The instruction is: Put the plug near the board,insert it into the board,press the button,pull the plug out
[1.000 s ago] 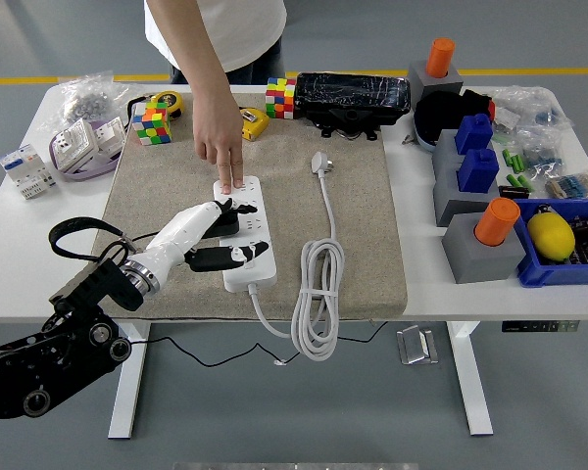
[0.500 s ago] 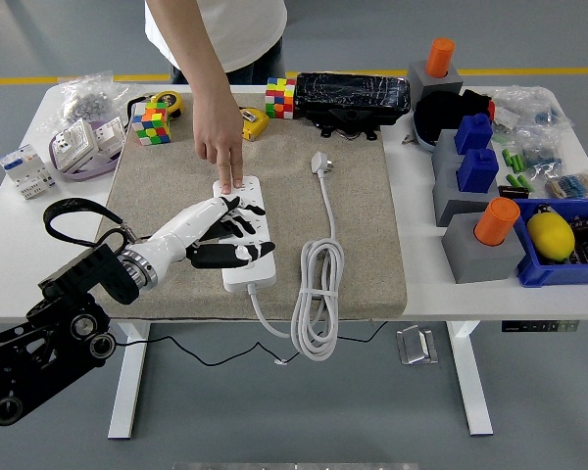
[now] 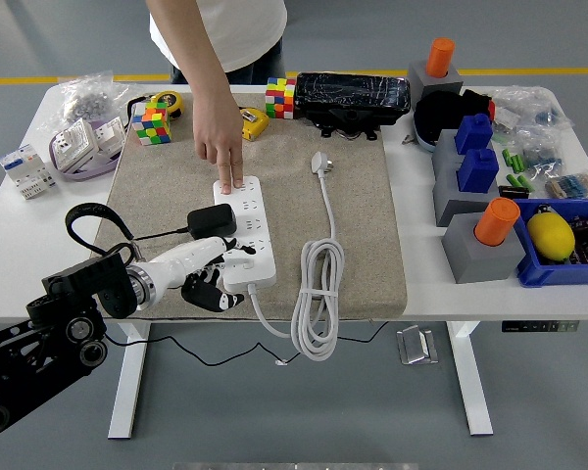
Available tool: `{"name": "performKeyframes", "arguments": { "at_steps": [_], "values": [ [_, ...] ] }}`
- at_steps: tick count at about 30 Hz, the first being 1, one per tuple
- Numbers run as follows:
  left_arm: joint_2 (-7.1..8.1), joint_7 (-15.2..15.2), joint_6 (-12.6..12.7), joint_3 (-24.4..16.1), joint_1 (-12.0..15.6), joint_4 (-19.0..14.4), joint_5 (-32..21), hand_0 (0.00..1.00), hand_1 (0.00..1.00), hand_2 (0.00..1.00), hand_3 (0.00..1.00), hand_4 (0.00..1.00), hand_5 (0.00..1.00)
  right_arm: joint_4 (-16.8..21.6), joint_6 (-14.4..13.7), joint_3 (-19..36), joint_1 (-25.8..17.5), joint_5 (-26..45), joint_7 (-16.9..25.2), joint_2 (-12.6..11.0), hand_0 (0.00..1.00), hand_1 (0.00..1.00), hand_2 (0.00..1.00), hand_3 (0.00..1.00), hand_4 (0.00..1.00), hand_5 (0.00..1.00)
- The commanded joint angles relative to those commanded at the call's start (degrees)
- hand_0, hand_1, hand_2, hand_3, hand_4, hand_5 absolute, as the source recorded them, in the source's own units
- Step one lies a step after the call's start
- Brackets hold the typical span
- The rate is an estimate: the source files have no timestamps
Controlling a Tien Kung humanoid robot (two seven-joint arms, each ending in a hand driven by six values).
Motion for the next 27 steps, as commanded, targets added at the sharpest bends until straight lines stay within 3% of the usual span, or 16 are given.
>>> {"name": "performKeyframes", "arguments": {
  "at_steps": [1,20,27],
  "values": [
    [0.0,0.01,-0.01,0.02,-0.02,0.01,0.0,0.061,0.069,0.144,0.891,0.697,0.002,0.0,0.0,-0.02,0.01,0.01,0.0,-0.01,0.62,0.68,0.658,0.565,0.978,0.584],
    [-0.72,2.12,-1.91,2.52,-1.07,3.62,-0.8,0.061,0.065,0.141,0.868,0.703,0.002,0.06,-0.09,0.01,-0.1,0.04,0.15,-0.04,0.619,0.679,0.655,0.565,0.977,0.584],
    [-0.7,-1.05,-0.38,2.27,-0.64,3.74,-3.41,0.06,0.061,0.137,0.857,0.726,0.012,0.08,-0.08,0.49,-0.21,-0.05,0.17,0.03,0.619,0.679,0.654,0.565,0.977,0.585]
  ]
}}
